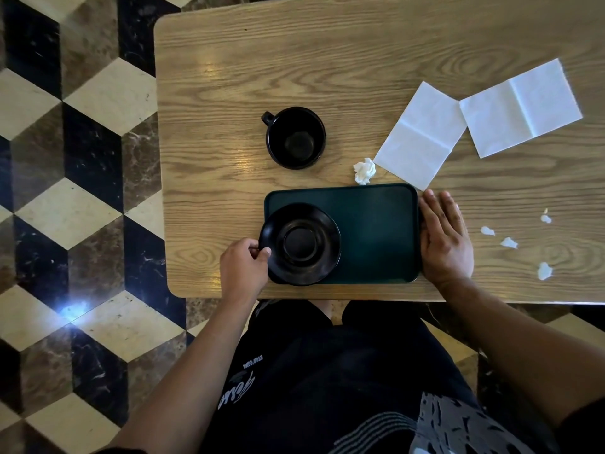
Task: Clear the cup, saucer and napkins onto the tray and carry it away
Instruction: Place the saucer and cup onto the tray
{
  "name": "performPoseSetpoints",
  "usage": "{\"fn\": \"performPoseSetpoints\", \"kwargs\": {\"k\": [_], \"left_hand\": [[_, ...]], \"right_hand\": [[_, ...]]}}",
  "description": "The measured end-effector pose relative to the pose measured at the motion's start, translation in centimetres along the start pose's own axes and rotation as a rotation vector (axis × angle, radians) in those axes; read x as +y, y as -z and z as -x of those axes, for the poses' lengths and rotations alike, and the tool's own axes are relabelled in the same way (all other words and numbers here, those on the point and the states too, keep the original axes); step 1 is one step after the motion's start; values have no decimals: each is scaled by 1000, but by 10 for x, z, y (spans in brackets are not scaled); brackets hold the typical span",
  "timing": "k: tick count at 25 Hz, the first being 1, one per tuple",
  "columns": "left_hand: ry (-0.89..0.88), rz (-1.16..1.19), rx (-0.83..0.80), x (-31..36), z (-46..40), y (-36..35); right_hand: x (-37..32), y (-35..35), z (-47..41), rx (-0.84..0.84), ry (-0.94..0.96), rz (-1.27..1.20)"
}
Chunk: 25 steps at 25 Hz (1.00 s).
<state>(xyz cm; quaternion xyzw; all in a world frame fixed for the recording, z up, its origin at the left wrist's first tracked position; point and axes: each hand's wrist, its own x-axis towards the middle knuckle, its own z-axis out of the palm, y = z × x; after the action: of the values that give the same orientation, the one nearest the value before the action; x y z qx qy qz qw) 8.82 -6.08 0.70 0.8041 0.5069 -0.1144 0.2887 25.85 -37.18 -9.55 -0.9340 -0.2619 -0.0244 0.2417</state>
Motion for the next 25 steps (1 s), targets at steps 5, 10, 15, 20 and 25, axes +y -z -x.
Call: {"fn": "performPoseSetpoints", "kwargs": {"k": [5,10,15,20,25], "left_hand": [[0,17,-24,-4,-1,2],[26,39,-87,-9,0,4],[24,42,-148,-9,-5,10],[-127,114,74,-14,-25,20],[-445,-288,186,-15,-97,5]], "right_hand": [[0,0,0,-1,1,2],[-2,1,1,-19,-35,-5],[-1,1,-1,-11,-17,-8],[2,-1,1,0,-5,-8],[3,1,0,-2,1,-4]]}}
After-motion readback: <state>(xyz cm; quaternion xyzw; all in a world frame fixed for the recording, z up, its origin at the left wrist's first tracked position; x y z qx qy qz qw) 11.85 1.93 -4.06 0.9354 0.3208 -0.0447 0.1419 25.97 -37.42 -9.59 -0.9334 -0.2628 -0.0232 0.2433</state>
